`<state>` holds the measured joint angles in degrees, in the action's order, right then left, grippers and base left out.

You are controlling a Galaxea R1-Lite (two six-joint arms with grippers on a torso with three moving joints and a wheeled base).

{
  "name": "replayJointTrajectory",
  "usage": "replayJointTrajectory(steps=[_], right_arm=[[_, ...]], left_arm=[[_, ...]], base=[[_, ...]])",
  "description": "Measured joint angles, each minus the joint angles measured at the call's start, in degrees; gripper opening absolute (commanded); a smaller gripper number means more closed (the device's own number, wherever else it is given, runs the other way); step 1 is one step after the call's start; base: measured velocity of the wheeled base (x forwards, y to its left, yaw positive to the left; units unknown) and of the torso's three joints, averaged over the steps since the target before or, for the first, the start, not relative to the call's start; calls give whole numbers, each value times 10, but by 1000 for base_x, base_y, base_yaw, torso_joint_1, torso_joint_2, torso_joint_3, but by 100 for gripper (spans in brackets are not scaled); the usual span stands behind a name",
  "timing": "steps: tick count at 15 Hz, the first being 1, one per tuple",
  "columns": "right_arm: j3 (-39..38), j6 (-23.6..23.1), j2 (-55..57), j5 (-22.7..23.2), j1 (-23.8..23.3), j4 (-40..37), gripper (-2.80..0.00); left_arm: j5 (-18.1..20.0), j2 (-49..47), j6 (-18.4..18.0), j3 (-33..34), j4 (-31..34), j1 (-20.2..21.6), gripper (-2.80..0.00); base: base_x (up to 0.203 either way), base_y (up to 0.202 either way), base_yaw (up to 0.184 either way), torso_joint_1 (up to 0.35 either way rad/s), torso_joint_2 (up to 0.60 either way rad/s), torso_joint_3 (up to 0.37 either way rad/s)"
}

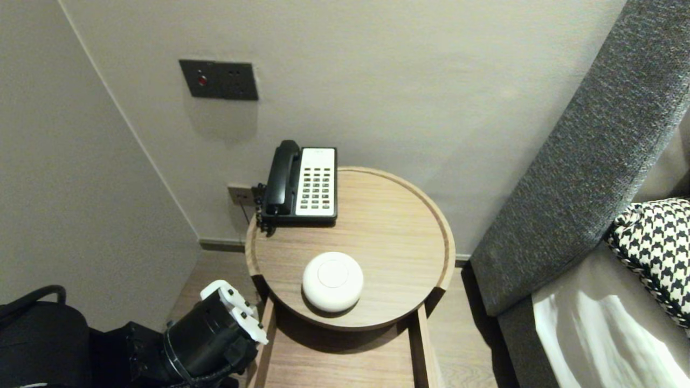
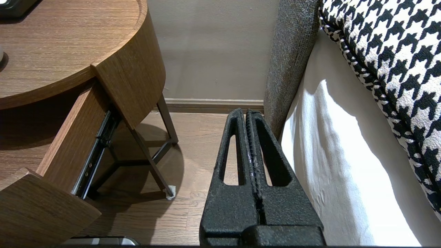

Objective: Open the nightstand drawer

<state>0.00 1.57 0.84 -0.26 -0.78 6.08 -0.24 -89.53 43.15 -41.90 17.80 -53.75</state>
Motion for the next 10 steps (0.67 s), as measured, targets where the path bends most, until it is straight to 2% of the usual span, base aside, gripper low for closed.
replayJointTrajectory(steps=[10], right_arm=[[0, 0, 0, 0, 0, 0, -280]], left_arm=[[-4, 12, -2, -3, 0, -12, -280]], base=[[0, 0, 0, 0, 0, 0]])
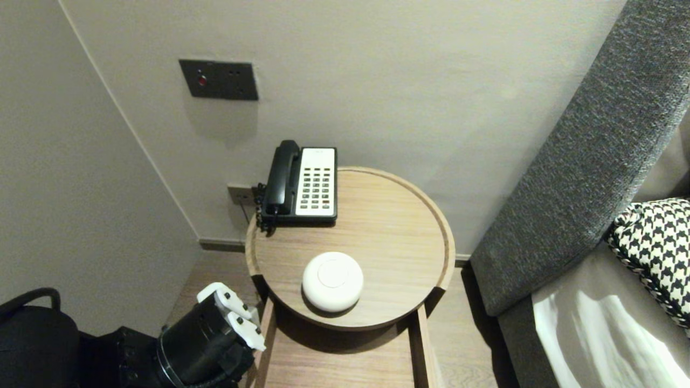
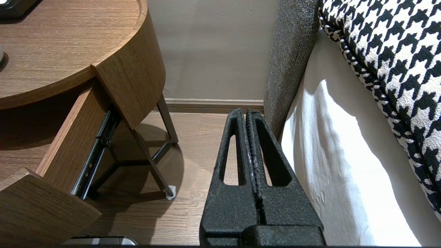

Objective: Open the nightstand drawer, then put the remote controls on the table in the drawer one by one

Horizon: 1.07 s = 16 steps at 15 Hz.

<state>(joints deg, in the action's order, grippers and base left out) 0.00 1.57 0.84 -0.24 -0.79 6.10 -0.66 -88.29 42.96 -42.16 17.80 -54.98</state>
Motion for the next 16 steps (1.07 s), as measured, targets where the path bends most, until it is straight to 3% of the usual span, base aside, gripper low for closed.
replayJointTrajectory(steps=[5, 11, 12, 16], right_arm=[[0, 0, 0, 0, 0, 0, -280], [0, 0, 0, 0, 0, 0, -280], [0, 0, 0, 0, 0, 0, -280], [0, 0, 0, 0, 0, 0, -280]], left_arm=[[-4, 4, -43, -122, 54, 40, -280], [-10, -60, -104, -361, 164, 107, -280], [-15, -80, -106, -403, 189, 113, 0], [-66, -143, -116, -482, 244, 122, 0]], base=[[0, 0, 0, 0, 0, 0], [0, 0, 0, 0, 0, 0], [0, 0, 0, 0, 0, 0], [0, 0, 0, 0, 0, 0]])
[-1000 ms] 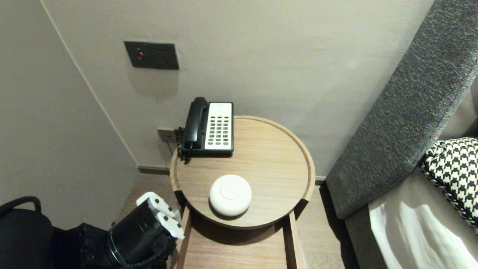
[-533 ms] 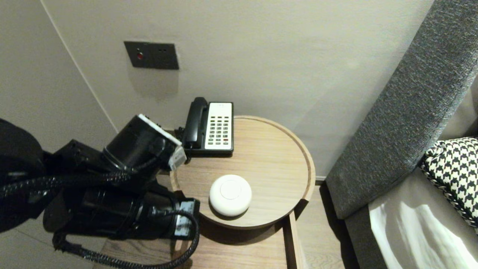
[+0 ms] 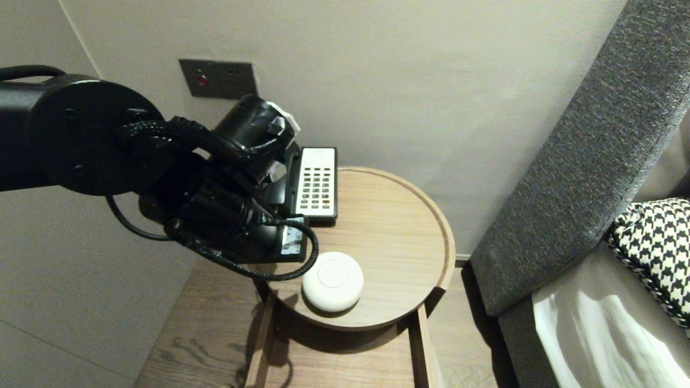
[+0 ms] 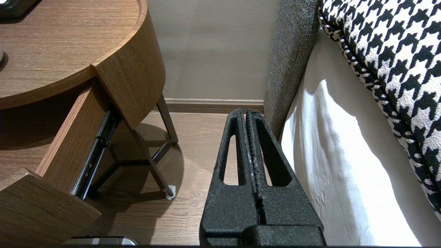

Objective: Put the remote controls on the table in the drawer one by one

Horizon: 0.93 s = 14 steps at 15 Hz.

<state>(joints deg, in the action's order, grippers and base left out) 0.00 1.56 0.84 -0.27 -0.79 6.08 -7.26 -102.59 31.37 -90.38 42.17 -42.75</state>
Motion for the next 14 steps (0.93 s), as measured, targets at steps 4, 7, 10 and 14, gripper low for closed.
replayJointTrajectory(steps=[4, 7, 10, 14], right_arm=[[0, 0, 0, 0, 0, 0, -280], [0, 0, 0, 0, 0, 0, -280], [0, 0, 0, 0, 0, 0, -280], [0, 0, 0, 0, 0, 0, -280]], left_arm=[[-8, -39, 2, -36, 15, -12, 0], [-21, -64, 4, -60, 16, -37, 0], [-49, -88, 6, -72, 15, -53, 0], [-54, -104, 6, -74, 14, -56, 0]], base=[[0, 0, 0, 0, 0, 0], [0, 0, 0, 0, 0, 0], [0, 0, 0, 0, 0, 0], [0, 0, 0, 0, 0, 0]])
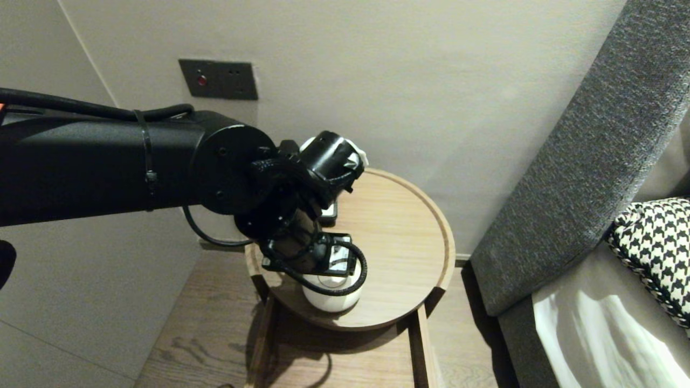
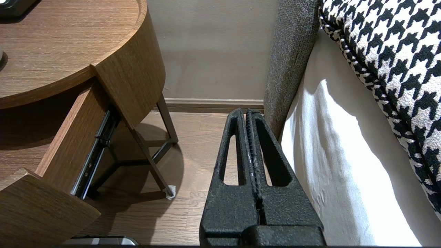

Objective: Put the remote controls on the table in the drawer one by one

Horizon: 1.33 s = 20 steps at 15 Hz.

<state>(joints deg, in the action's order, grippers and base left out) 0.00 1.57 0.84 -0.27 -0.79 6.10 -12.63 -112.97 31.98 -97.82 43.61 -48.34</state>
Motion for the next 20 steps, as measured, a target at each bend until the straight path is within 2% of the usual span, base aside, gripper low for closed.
replayJointTrajectory(steps=[4, 20], right_arm=[[0, 0, 0, 0, 0, 0, -280], [0, 0, 0, 0, 0, 0, -280]], left_arm=[[-27, -21, -3, -8, -4, 0, 0], [-28, -54, 2, -22, -4, -8, 0]], base=[[0, 0, 0, 0, 0, 0], [0, 0, 0, 0, 0, 0]])
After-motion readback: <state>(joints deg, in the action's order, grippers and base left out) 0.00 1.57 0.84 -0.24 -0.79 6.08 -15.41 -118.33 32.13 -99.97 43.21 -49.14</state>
